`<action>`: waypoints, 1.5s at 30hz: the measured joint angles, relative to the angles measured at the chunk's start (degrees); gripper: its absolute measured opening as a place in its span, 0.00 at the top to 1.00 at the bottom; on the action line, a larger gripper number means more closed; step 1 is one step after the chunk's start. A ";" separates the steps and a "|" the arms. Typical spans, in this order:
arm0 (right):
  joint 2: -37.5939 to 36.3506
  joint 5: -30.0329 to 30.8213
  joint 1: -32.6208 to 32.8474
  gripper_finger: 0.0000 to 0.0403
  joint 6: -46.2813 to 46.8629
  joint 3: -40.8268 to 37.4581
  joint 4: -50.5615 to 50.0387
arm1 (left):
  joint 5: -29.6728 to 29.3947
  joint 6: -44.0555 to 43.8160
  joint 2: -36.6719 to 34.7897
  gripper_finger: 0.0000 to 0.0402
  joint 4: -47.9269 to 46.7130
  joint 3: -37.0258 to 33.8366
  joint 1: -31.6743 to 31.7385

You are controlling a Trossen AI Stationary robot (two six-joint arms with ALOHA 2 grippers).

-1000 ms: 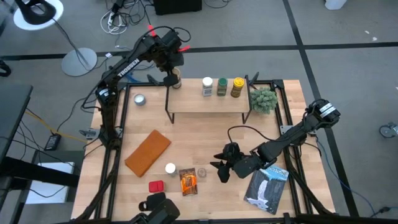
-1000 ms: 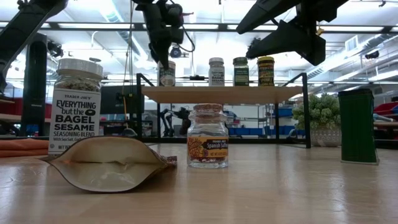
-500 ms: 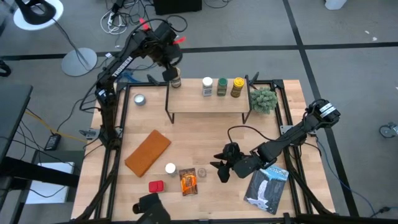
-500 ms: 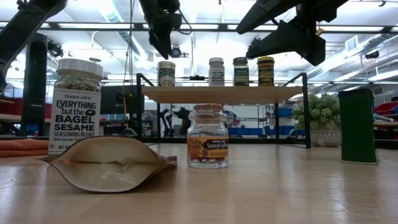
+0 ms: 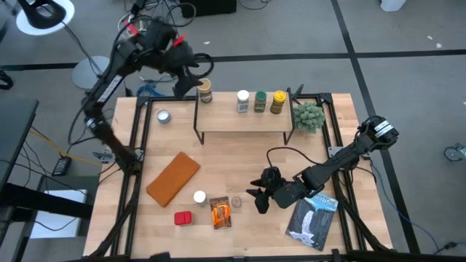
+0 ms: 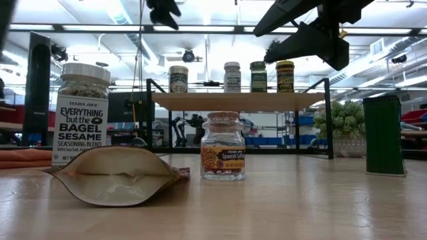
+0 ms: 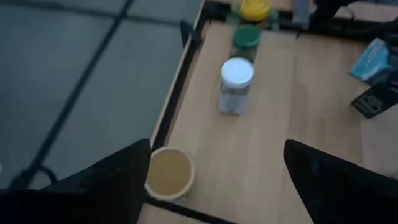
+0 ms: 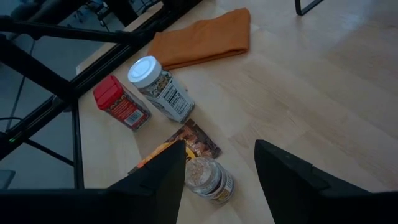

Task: Shelf spices
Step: Put the white seasoning bottle on the shelf

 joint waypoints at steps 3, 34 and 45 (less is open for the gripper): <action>0.00 -0.01 0.00 0.52 0.11 0.00 0.04 | -0.08 -1.25 -8.46 0.07 9.95 -13.72 -1.68; 0.00 0.47 -2.05 0.52 -0.37 0.00 0.35 | -47.38 -34.48 -50.14 0.07 47.73 -81.03 -57.90; 0.00 0.46 -2.05 0.52 -0.50 -0.02 0.18 | -40.21 -39.53 -38.14 0.07 53.24 -76.66 -61.64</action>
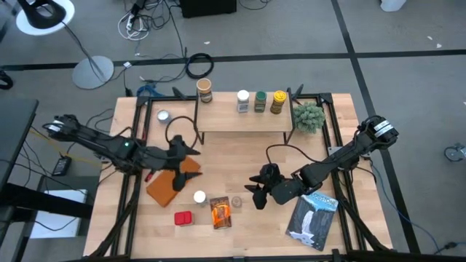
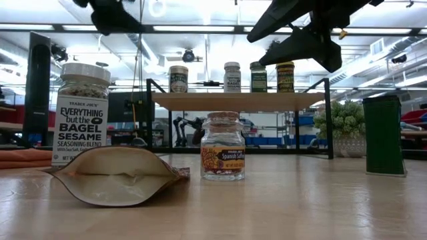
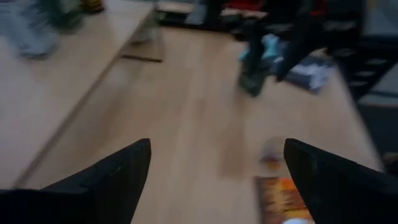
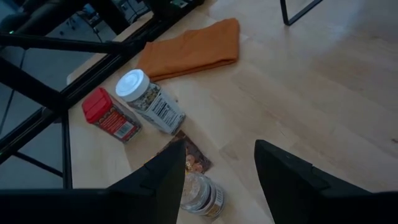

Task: Shelf spices
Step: Put the white seasoning bottle on the shelf

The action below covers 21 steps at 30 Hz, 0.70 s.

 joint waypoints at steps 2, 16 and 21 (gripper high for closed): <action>0.00 -0.38 0.20 0.52 0.00 0.00 -0.01 | 1.72 0.00 1.26 0.07 3.15 0.04 -0.02; 0.00 -1.54 4.24 0.52 0.03 0.00 -0.12 | 3.19 -8.92 8.05 0.07 7.30 0.70 -0.07; 0.00 -1.55 5.95 0.52 0.04 0.00 -0.29 | 2.96 -16.71 12.15 0.08 -6.28 7.34 -1.59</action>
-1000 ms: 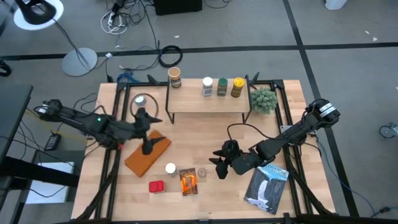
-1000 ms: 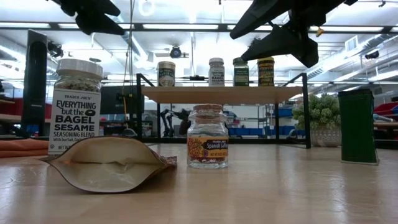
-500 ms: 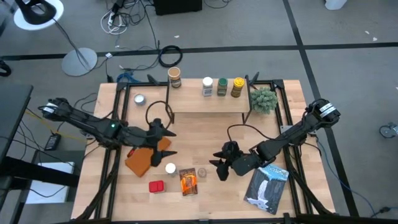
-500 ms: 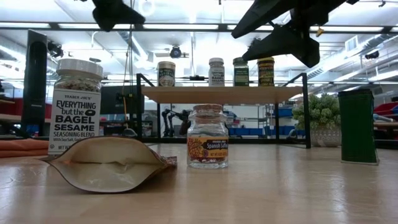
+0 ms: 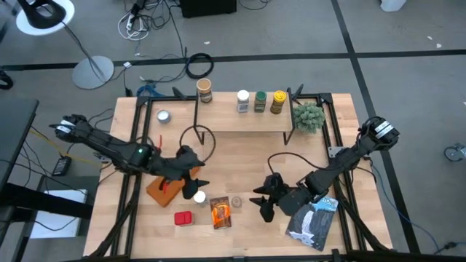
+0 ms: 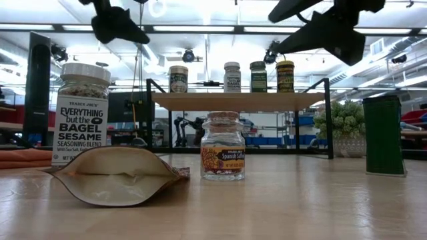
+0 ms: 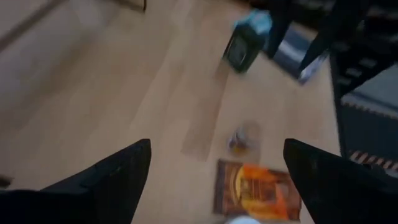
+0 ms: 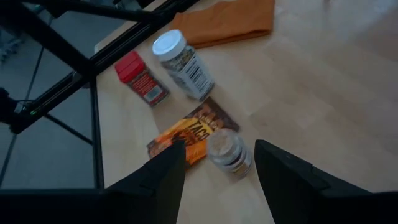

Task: Shelf spices
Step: Put the white seasoning bottle on the shelf

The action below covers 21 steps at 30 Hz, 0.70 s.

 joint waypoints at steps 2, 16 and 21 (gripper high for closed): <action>0.00 0.01 0.43 0.52 0.00 0.00 0.00 | -0.27 -1.35 2.62 0.08 -5.34 3.41 -0.88; 0.00 0.04 1.82 0.52 -0.01 0.00 -0.46 | 8.85 -2.54 23.64 0.08 -30.65 22.59 -2.14; 0.00 0.07 2.24 0.52 -0.02 0.00 -1.54 | 11.85 -2.94 25.63 0.08 -30.72 22.87 -2.14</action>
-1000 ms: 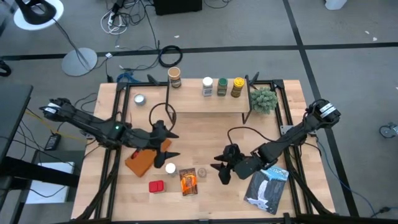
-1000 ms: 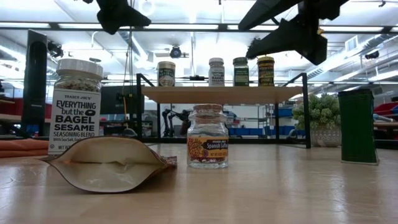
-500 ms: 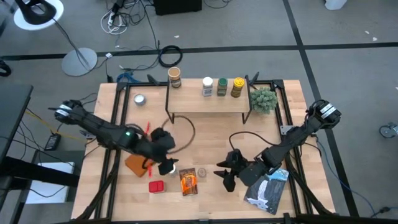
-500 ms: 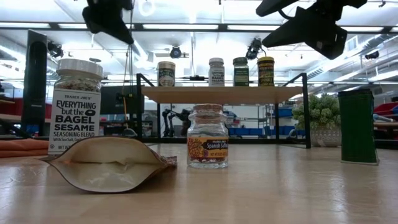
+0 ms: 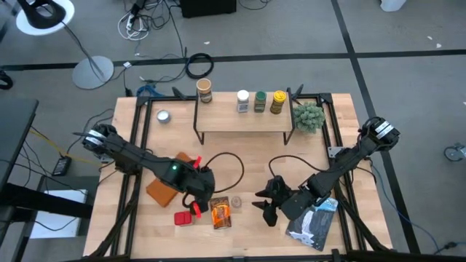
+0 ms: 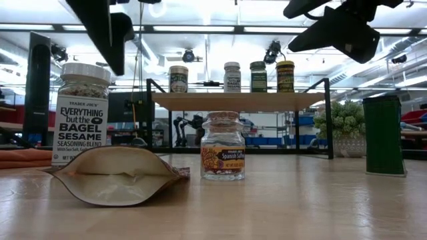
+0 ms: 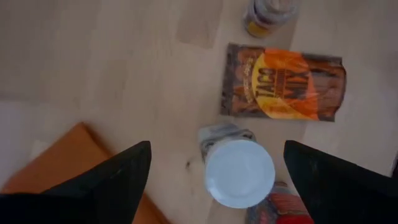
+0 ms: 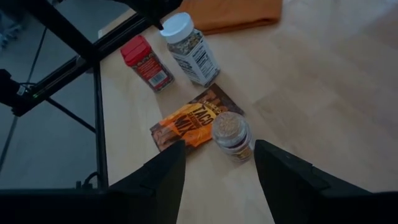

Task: Shelf spices
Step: Put the white seasoning bottle on the shelf

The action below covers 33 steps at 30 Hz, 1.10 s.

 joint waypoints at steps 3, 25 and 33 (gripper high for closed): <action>0.00 0.00 0.08 0.52 -0.01 0.00 -0.23 | 1.39 -1.63 0.06 0.08 0.14 0.00 0.00; 0.00 -0.03 0.29 0.52 -1.47 -0.02 -0.56 | 7.03 -4.26 7.26 0.09 -0.38 -0.35 -0.46; 0.00 -0.02 0.27 0.52 -1.49 -0.02 -0.58 | 7.17 -4.37 7.47 0.25 0.40 -0.35 -1.11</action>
